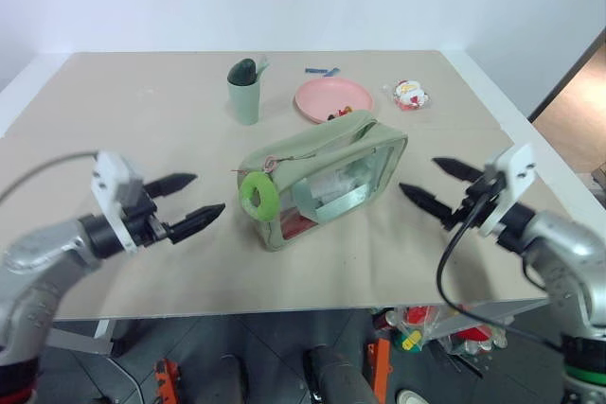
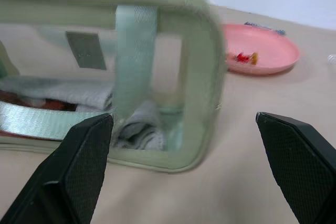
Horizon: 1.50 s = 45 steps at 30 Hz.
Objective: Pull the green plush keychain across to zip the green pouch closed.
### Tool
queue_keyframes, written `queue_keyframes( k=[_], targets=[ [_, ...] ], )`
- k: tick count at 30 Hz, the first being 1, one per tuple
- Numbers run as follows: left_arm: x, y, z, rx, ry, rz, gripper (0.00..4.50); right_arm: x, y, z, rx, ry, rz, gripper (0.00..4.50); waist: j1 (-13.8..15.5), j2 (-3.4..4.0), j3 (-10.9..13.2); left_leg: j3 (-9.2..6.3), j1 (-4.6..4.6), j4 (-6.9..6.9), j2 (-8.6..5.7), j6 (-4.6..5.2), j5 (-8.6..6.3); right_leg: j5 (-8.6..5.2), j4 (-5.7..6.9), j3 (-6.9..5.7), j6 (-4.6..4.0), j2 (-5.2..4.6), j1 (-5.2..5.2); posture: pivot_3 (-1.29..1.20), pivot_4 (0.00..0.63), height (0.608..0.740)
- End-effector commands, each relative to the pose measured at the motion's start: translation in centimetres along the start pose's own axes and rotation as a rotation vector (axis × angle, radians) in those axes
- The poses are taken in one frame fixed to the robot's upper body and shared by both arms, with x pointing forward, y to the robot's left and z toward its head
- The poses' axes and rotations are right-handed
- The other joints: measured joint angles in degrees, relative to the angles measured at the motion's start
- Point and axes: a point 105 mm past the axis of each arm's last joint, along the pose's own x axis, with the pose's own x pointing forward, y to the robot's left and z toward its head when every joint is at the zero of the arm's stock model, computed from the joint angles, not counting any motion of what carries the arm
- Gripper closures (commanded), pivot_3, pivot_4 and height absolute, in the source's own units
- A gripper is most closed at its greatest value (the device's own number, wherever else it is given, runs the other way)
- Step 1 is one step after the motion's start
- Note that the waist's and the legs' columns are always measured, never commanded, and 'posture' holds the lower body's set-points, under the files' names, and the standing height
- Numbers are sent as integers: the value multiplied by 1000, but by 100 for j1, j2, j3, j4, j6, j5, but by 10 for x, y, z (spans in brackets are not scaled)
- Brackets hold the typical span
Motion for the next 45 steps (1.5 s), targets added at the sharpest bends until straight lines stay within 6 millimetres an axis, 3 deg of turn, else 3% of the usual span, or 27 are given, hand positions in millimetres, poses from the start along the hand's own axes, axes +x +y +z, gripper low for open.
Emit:
queue_keyframes(
  k=[1, 8, 12, 18, 25, 31, 32, 37, 45],
  targets=[
    [7, -26, 31, 41, -12, -179, 25, 3, -7, 37, -79, -43, 87, 0, -2, -3, 3, -1, 1, 0, 0, 0, 0, 0, -1, -1, 0, 0, 2, 0, 150, 740],
    [24, -52, 37, 83, 31, -325, 25, 38, -13, 53, -179, -21, 255, 0, -13, -5, 6, -3, 13, -8, 5, 0, 0, -2, -1, -2, -4, 12, 5, 0, 150, 740],
    [31, -54, 35, 102, 35, -323, 25, 53, -19, 41, -196, 12, 319, 0, -4, -6, 8, -7, -3, -10, 5, 0, 0, -2, 0, -5, -3, 14, -3, 0, 150, 740],
    [34, -56, 35, 118, 30, -296, 25, 58, -21, 28, -182, 41, 388, 0, 0, -5, 9, -8, -10, -10, 2, 0, -3, 2, 0, -4, 21, 11, -4, 0, 150, 740],
    [37, -55, 34, 138, 30, -268, 0, 62, -13, 30, -145, -10, 438, 2164, -2, -5, 9, -10, -6, -6, 4, 0, -3, 5, 5, -5, 21, 13, -3, 0, 150, 740],
    [39, -54, 35, 149, 24, -259, 0, 64, -4, 30, -140, -27, 476, 4317, -5, -5, 9, -9, -3, -4, 4, -1, -3, 6, 7, -4, 18, 14, -2, 0, 150, 740],
    [40, -54, 35, 149, 23, -260, 0, 64, -4, 31, -139, -31, 478, 4483, -5, -5, 9, -9, -3, -4, 5, 0, -3, 6, 8, -5, 18, 14, -2, 0, 150, 740],
    [40, -52, 34, 147, 28, -252, 0, 65, 0, 35, -147, -57, 477, 4483, -5, -5, 9, -9, -3, -3, 4, -1, -3, 9, 8, -4, 23, 14, -2, 0, 150, 740],
    [40, -42, 30, 152, 39, -223, 0, 70, 0, 70, -221, -175, 348, 4483, -3, -4, 9, -10, -4, -3, 4, -1, -3, 9, 10, -5, 22, 14, -3, 0, 150, 740]
  ],
)
